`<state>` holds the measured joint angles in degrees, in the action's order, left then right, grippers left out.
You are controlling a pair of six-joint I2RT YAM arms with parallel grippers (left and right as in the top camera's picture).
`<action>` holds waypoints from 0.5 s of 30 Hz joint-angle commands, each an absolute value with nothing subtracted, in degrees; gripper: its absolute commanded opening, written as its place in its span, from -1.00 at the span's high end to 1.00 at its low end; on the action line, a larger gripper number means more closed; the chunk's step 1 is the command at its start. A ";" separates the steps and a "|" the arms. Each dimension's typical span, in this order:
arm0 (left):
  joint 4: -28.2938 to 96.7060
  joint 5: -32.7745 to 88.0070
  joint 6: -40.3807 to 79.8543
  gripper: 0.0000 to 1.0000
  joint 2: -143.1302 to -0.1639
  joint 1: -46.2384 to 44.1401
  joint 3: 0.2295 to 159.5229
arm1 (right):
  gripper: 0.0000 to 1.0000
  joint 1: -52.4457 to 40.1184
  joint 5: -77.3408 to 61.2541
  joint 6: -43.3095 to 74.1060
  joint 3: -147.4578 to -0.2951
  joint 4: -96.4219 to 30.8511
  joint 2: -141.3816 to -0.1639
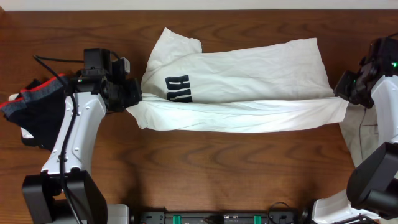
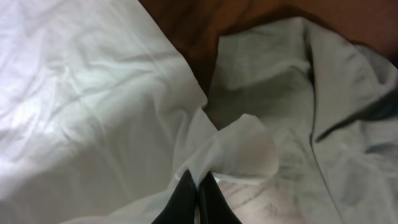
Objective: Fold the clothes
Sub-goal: 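Release the t-shirt and move both grippers to its top corners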
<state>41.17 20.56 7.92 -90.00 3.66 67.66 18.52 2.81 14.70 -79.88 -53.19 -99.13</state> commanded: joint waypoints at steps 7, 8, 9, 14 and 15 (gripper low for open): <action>41.15 19.81 8.23 -0.18 -90.26 3.79 67.66 | 0.41 19.07 1.06 15.40 -80.84 -51.70 -103.81; 41.28 19.81 8.23 -0.21 -90.24 3.79 67.66 | 0.38 19.07 1.04 15.42 -80.84 -51.92 -104.14; 41.47 19.81 8.23 -0.22 -90.24 3.79 67.66 | 0.38 19.07 1.06 15.40 -80.84 -52.14 -104.44; 45.32 19.84 8.25 -0.22 -90.26 3.79 67.66 | 0.37 19.07 1.02 15.40 -80.82 -53.56 -105.01; 46.44 19.84 8.25 -0.22 -90.24 3.79 67.66 | 0.37 19.07 1.02 15.38 -80.82 -53.87 -105.01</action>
<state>44.97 20.51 8.16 -90.00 3.66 67.66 18.55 1.23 15.09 -79.88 -53.39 -104.71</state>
